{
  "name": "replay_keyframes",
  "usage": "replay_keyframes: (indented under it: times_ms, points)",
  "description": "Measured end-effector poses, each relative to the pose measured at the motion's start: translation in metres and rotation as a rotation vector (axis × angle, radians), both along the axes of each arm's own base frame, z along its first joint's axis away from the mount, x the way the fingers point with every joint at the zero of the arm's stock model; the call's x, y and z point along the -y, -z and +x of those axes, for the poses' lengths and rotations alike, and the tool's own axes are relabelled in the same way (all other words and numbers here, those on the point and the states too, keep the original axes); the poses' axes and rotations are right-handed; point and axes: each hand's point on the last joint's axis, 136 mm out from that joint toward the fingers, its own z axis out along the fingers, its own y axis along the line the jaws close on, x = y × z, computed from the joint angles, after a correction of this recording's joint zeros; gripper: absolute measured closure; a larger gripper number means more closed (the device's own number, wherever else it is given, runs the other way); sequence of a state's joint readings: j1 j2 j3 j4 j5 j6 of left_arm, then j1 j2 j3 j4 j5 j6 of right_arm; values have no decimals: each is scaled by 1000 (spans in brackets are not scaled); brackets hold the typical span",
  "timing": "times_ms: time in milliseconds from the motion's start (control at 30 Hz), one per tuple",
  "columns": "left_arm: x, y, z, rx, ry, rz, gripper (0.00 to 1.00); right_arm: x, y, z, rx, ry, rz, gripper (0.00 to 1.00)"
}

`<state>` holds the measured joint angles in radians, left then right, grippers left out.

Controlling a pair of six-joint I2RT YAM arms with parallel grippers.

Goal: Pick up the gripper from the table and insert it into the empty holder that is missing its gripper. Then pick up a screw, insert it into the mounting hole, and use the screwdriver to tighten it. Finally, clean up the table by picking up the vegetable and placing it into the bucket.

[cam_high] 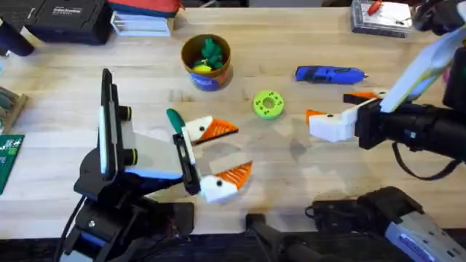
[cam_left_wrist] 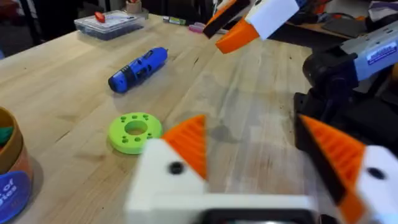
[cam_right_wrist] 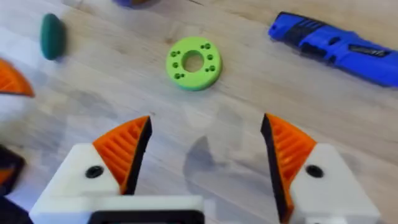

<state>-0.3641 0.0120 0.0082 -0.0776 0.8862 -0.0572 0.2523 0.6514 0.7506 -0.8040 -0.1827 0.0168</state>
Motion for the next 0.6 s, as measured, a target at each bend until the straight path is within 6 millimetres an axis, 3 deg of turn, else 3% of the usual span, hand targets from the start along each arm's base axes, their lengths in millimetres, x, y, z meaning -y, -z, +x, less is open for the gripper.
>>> replay_keyframes:
  times_ms: [33,100,233,400,600]
  points:
    - [0,0,0,5,-1,0,115,-2,0,-1,-10,1,17,8]
    - [0,-5,2,34,-10,-9,24,-5,1,-3,-28,3,42,8]
    - [-3,-28,8,130,-49,-49,16,-8,2,-4,-49,5,66,8]
    - [-20,-39,27,-4,-230,-12,15,-8,2,-3,-51,5,66,8]
    - [-56,-65,54,-190,-523,120,16,-9,2,-1,-53,3,68,8]
